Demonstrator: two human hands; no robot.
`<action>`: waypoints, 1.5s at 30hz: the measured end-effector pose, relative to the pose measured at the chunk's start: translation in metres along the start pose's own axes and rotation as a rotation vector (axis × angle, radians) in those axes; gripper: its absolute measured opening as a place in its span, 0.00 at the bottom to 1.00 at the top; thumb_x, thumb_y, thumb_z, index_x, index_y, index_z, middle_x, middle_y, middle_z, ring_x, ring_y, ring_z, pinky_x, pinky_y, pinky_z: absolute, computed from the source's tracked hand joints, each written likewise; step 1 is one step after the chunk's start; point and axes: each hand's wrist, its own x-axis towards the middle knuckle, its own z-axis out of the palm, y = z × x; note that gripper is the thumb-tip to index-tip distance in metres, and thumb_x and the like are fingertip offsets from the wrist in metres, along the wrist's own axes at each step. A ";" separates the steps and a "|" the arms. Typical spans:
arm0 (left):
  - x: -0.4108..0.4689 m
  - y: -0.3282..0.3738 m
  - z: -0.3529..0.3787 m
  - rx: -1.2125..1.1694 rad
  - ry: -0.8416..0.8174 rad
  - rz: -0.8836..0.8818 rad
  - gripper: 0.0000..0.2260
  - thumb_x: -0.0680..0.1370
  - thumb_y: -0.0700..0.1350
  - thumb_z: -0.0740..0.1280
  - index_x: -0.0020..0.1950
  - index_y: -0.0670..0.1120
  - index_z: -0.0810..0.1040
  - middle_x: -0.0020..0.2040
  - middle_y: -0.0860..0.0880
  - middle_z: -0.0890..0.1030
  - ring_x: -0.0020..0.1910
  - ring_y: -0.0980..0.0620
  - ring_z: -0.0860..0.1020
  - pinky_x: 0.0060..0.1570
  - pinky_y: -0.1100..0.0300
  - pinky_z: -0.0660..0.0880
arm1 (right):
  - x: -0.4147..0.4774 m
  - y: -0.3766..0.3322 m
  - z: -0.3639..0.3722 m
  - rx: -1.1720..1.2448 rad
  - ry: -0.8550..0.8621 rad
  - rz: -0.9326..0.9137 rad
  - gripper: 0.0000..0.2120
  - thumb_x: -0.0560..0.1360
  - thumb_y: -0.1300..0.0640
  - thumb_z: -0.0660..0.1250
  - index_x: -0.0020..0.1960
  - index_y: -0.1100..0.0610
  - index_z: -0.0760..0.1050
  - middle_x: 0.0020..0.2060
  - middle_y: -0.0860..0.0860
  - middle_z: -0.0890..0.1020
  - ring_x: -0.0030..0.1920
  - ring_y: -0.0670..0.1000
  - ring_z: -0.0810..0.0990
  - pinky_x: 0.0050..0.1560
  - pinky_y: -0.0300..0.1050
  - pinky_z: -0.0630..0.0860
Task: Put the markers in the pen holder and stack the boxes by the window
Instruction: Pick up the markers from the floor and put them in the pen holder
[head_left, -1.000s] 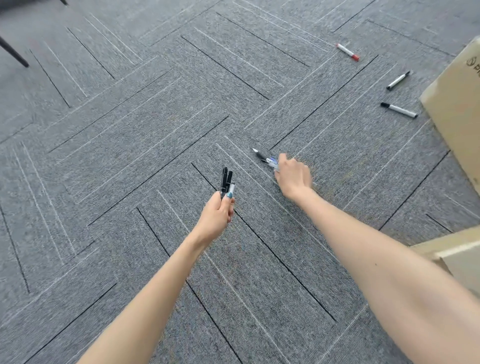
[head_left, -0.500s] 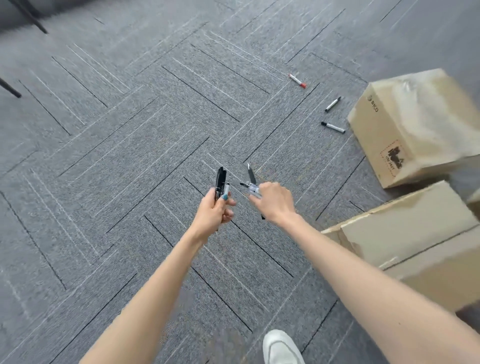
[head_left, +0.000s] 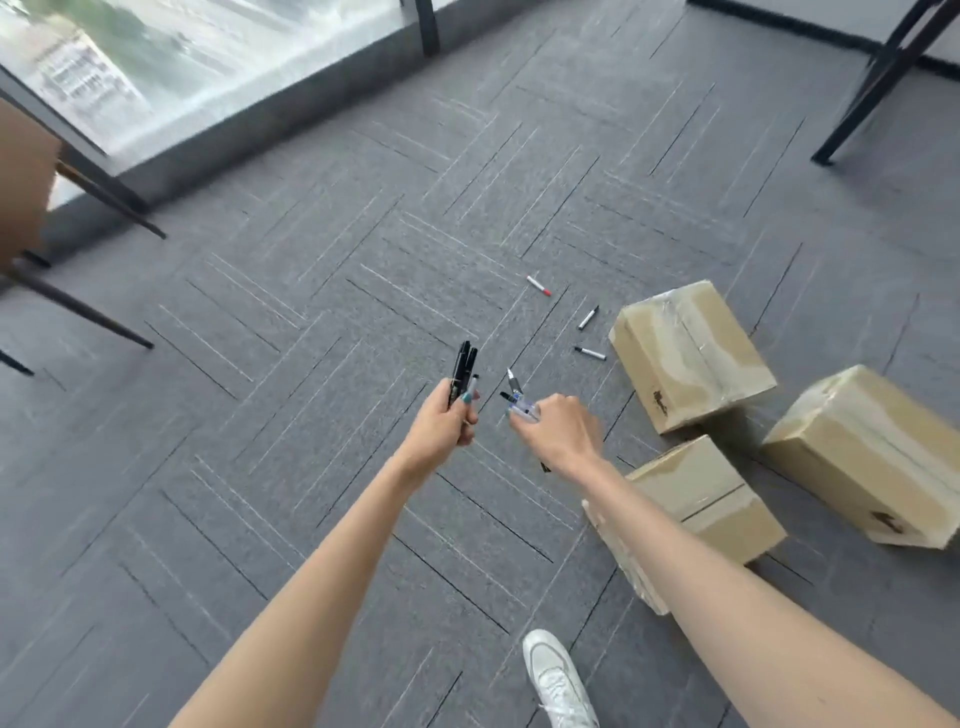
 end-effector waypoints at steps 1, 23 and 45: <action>-0.003 0.022 -0.003 0.016 -0.003 0.002 0.08 0.84 0.40 0.53 0.56 0.44 0.71 0.37 0.51 0.71 0.31 0.56 0.69 0.35 0.64 0.70 | -0.004 -0.008 -0.020 0.024 -0.003 0.009 0.23 0.77 0.45 0.63 0.27 0.56 0.71 0.23 0.48 0.71 0.23 0.47 0.68 0.23 0.38 0.61; 0.248 0.269 -0.026 0.255 -0.456 0.056 0.10 0.82 0.35 0.54 0.51 0.44 0.73 0.36 0.47 0.72 0.31 0.54 0.70 0.29 0.68 0.68 | 0.202 -0.079 -0.199 0.608 0.050 0.399 0.17 0.81 0.53 0.56 0.36 0.59 0.69 0.29 0.57 0.79 0.27 0.55 0.79 0.28 0.43 0.74; 0.571 0.033 0.078 0.815 -0.447 0.261 0.14 0.77 0.57 0.65 0.50 0.46 0.76 0.40 0.50 0.80 0.38 0.48 0.76 0.38 0.56 0.67 | 0.423 0.129 0.016 0.458 0.208 0.583 0.09 0.79 0.49 0.62 0.42 0.52 0.71 0.28 0.48 0.71 0.25 0.47 0.66 0.27 0.41 0.59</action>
